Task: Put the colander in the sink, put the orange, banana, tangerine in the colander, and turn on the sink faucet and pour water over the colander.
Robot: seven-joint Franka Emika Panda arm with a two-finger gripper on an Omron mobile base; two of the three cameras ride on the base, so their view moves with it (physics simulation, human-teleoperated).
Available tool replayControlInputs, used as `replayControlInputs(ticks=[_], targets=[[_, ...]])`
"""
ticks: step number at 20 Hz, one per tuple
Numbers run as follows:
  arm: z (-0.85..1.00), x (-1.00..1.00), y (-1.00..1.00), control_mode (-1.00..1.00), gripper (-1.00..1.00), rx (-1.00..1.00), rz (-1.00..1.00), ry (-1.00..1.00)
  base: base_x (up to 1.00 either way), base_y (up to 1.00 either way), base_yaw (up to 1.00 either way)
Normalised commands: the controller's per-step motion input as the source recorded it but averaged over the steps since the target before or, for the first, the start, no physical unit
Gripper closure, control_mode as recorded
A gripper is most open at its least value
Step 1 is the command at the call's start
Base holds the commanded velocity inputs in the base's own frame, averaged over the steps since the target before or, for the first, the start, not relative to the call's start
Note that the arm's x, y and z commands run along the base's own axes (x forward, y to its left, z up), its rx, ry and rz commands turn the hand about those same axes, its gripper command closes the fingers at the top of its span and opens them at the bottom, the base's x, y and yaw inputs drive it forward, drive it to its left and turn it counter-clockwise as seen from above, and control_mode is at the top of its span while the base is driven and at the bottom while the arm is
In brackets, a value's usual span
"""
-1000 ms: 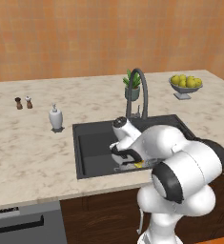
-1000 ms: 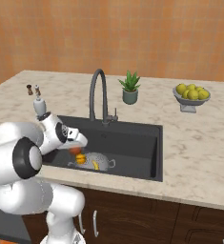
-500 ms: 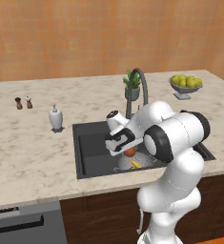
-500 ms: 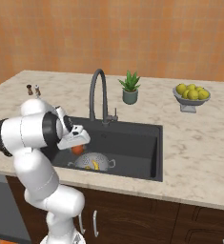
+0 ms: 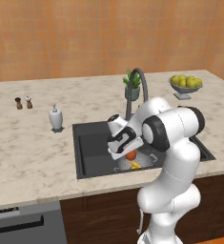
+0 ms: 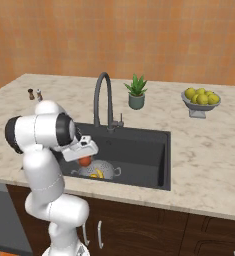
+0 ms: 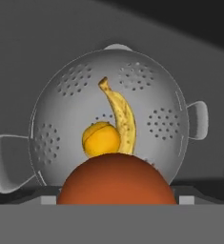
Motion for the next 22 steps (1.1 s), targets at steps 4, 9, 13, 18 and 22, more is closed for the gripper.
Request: replayControlInputs(ticks=[4,9,13,18,22], targets=[[-0.41,0.13,0.0,-1.0,1.0,0.0,0.02,0.0,0.0,0.0,0.0],[-0.41,0.2,-0.02,-1.0,1.0,0.0,0.0,0.0,0.0,0.0,0.0],[-0.36,0.28,-0.11,-1.0,-1.0,0.0,0.0,0.0,0.0,0.0,0.0],[-0.22,0.18,-0.09,-1.0,-1.0,0.0,0.0,0.0,0.0,0.0,0.0],[-0.01,0.2,-0.01,-1.0,-1.0,0.0,0.0,0.0,0.0,0.0,0.0]])
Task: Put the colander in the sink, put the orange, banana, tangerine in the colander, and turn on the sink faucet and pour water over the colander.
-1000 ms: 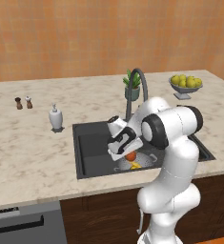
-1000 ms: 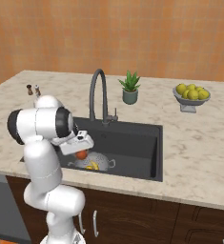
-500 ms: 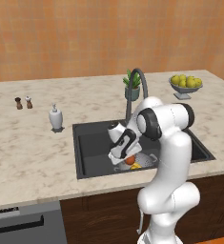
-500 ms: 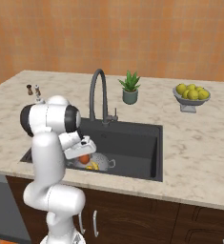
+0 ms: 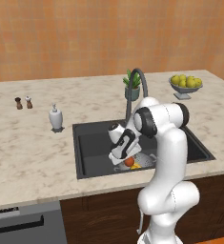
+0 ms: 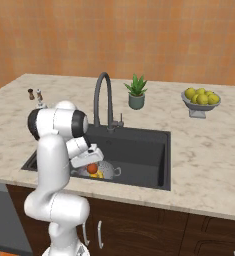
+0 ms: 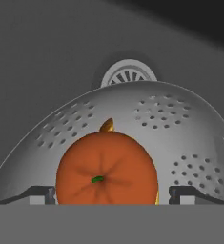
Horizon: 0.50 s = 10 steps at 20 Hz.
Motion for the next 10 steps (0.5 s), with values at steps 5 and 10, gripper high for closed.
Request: replayControlInputs(ticks=[5,10], targets=[[0.0,0.07,0.0,-1.0,-1.0,0.0,0.01,0.0,0.0,0.0,0.0],[0.44,-0.27,0.09,-1.0,-1.0,0.0,0.04,0.0,0.0,0.0,0.0]])
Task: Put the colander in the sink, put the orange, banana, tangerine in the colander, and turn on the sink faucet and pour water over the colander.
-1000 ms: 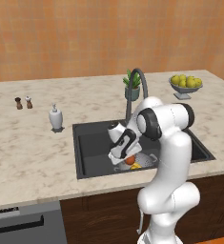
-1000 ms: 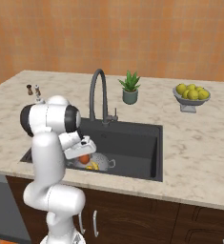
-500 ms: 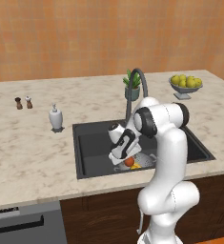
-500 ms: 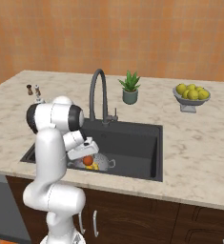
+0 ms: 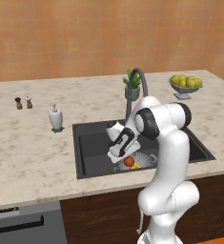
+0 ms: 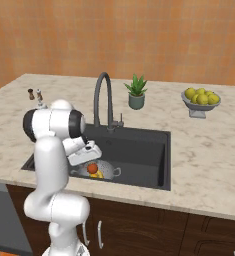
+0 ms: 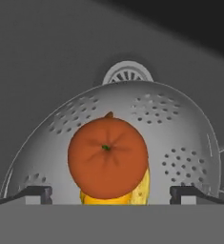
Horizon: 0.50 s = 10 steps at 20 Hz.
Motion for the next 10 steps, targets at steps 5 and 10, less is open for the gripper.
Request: replayControlInputs(ticks=[5,10], targets=[[0.62,-0.61,0.09,-1.0,-1.0,0.0,0.01,0.0,0.0,0.0,0.0],[0.65,-0.65,0.02,-1.0,-1.0,0.01,0.0,0.0,0.0,0.0,0.0]])
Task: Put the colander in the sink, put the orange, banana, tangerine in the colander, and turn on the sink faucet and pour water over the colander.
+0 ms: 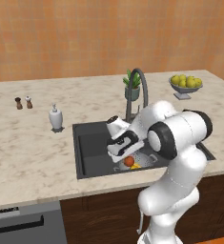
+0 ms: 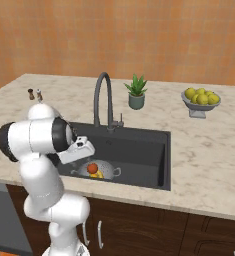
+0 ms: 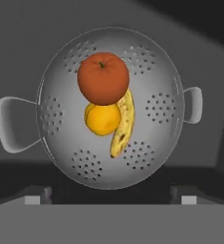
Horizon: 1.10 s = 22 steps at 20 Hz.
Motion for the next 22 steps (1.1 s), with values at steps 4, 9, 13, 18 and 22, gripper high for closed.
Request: replayControlInputs(ticks=[4,9,13,18,22], targets=[[0.59,-0.72,0.03,-1.0,-1.0,0.06,0.0,0.0,0.0,0.0,0.0],[0.58,-0.67,0.11,-1.0,-1.0,0.01,0.0,-0.06,0.0,0.0,0.0],[0.6,-0.73,0.08,-1.0,-1.0,0.01,0.0,-0.07,0.0,0.0,0.0],[0.56,-0.73,-0.32,-1.0,-1.0,0.14,0.0,-0.02,0.0,0.0,0.0],[0.46,-0.47,-0.65,-1.0,-1.0,0.26,0.03,-0.02,0.0,0.0,0.0]])
